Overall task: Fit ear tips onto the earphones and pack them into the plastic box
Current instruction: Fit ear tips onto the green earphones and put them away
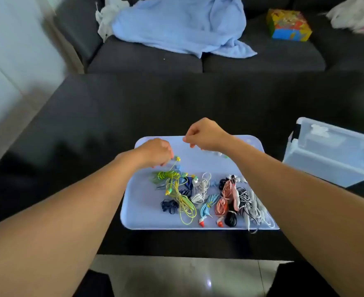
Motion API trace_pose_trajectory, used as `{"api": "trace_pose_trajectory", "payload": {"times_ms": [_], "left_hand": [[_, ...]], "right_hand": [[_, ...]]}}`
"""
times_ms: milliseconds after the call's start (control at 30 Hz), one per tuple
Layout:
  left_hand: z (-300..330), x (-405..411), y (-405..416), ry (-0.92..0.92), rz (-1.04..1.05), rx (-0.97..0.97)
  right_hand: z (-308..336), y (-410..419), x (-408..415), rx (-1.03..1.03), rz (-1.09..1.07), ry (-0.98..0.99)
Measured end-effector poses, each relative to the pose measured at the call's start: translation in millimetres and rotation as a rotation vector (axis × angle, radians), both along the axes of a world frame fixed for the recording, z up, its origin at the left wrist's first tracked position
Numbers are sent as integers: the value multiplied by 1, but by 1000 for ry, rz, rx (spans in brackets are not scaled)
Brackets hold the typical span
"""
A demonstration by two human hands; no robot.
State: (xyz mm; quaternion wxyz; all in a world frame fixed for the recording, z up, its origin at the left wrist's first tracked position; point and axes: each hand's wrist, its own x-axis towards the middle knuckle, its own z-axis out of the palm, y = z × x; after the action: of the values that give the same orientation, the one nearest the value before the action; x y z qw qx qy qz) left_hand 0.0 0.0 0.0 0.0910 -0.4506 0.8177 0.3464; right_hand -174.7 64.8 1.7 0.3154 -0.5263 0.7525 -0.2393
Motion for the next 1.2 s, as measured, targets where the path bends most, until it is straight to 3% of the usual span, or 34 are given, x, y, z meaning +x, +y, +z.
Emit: {"api": "trace_pose_trajectory", "payload": {"times_ms": [167,300,367,533,567,633,700,867,1033,1200], "left_hand": [[-9,8,13,-39,-64,121],[-14,21,26,-4,-175,-27],[-19,27,31,113,-117,-114],[0,42,51,532,274,-197],[10,43,54,640,386,-96],[33,40,62,893,599,287],[48,34,68,1042,709,584],[37,17,72,1029,716,745],[11,-1,79,887,690,658],[10,-21,75,922,671,614]], "right_hand": [[-4,15,9,-97,-87,-6],[12,38,22,-77,-48,71],[22,48,24,-119,-81,59],[37,72,26,-129,-140,22],[40,76,25,-141,-158,21],[45,82,19,-184,-232,3],[46,89,8,-231,-321,-48],[29,100,-21,-191,-406,-15],[-9,115,-39,-140,-436,145],[-25,106,-50,-59,-356,372]]}}
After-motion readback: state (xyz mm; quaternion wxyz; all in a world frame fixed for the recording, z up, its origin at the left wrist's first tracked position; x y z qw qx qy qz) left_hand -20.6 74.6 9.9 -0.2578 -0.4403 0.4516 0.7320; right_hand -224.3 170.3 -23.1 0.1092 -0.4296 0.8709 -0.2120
